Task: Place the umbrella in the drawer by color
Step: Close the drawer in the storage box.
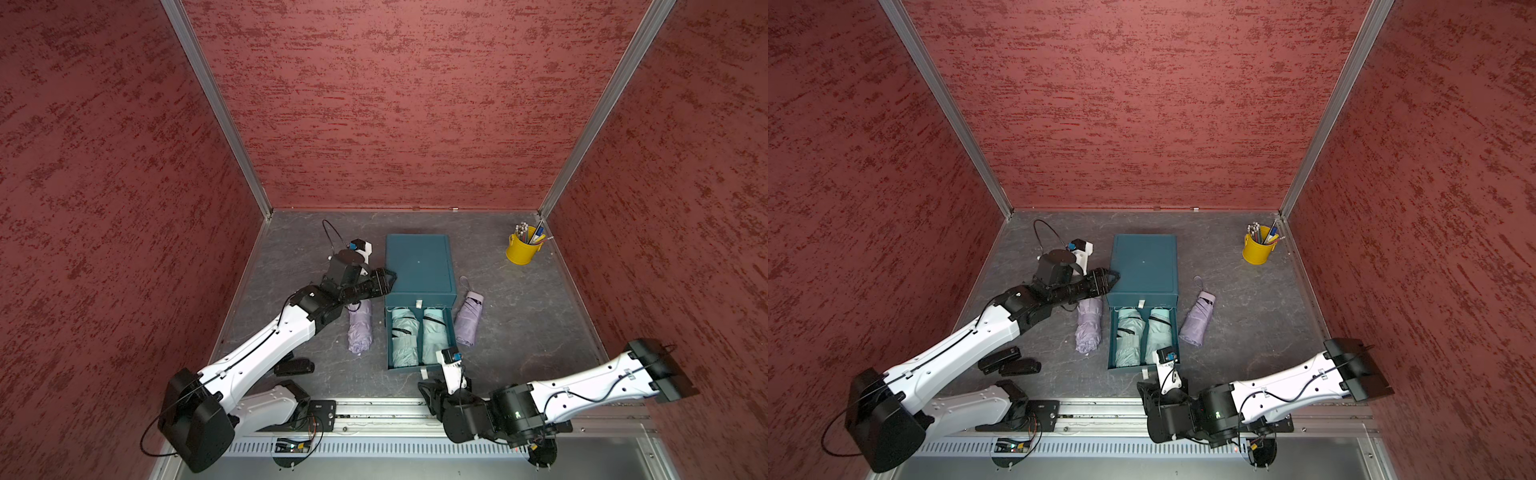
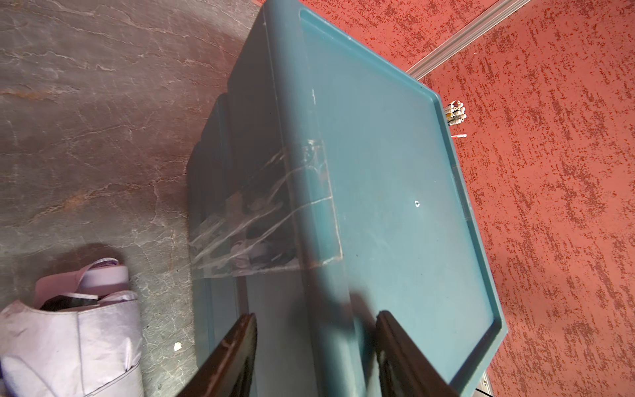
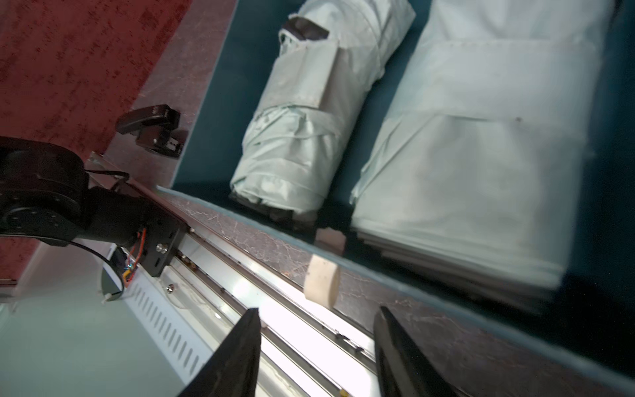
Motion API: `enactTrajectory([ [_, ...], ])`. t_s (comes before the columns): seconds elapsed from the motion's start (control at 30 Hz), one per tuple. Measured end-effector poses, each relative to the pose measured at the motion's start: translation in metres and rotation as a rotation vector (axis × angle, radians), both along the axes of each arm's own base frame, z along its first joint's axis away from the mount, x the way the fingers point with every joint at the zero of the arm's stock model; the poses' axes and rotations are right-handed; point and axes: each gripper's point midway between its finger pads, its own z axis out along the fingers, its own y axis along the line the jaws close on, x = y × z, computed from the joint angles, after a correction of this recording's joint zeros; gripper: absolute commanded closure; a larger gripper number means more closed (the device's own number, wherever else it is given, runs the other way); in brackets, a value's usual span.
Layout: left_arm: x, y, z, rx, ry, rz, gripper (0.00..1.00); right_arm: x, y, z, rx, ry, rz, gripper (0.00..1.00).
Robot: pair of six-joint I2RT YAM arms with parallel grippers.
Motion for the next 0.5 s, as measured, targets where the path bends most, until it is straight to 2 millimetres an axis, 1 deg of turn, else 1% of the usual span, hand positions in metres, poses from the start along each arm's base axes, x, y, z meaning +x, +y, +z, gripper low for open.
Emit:
enactTrajectory([
  [0.1, 0.0, 0.0, 0.0, 0.003, -0.003, -0.001, 0.43, 0.006, 0.004, 0.005, 0.045, 0.017, -0.028, 0.57],
  [0.17, 0.0, 0.0, 0.0, 0.006, -0.005, -0.004, 0.43, 0.009, 0.004, 0.004, 0.064, 0.029, -0.049, 0.59],
  [0.33, 0.0, -0.001, 0.0, 0.012, -0.01, -0.008, 0.43, 0.01, -0.002, -0.01, 0.078, 0.059, -0.085, 0.66],
  [0.43, 0.0, -0.001, 0.0, 0.013, -0.011, -0.009, 0.43, 0.011, -0.001, -0.011, 0.091, 0.072, -0.099, 0.74],
  [0.5, 0.0, -0.001, -0.001, 0.017, -0.011, -0.011, 0.44, 0.011, 0.0, -0.01, 0.105, 0.078, -0.105, 0.81],
])
